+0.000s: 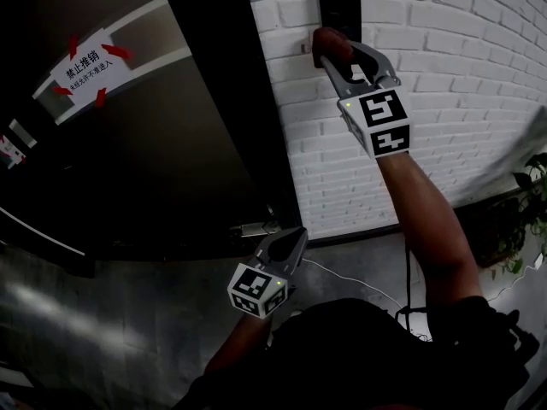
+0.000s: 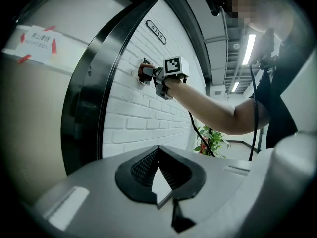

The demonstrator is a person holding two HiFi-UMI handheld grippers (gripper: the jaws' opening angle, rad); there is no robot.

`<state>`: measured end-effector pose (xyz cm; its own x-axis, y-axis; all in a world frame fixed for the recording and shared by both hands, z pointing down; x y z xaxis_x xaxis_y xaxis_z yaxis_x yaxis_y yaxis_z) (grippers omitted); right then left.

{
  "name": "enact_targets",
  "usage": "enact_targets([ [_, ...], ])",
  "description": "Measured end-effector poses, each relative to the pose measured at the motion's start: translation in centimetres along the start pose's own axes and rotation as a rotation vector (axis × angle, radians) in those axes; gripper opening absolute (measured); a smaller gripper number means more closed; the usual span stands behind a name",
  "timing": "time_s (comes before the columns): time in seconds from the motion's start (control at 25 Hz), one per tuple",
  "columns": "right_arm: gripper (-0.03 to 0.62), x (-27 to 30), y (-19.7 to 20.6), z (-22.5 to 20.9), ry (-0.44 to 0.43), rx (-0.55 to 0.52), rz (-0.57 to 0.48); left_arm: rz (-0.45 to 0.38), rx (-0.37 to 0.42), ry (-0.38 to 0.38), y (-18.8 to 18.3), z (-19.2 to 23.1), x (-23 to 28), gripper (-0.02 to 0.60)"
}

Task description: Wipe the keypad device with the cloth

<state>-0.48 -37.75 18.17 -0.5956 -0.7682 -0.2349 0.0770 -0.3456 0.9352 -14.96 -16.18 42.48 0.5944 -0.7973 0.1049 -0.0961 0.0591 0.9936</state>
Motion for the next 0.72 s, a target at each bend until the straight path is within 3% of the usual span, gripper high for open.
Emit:
enact_targets([
  [0.72, 0.138, -2.2, 1.1, -4.3, 0.102, -0.033, 0.032, 0.001, 0.004, 0.024, -0.5, -0.6, 0.5, 0.017],
])
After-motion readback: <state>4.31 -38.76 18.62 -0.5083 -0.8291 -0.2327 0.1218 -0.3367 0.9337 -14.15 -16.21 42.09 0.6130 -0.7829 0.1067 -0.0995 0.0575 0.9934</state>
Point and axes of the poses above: the fingertips, and each gripper's own axes: x forward along the fingers, z to its left, y out of its underside, the point moved 9 cm from there along -x, backward along the fingers, and after that the axes turned 10 degrees about x, right-handed, at the moved point
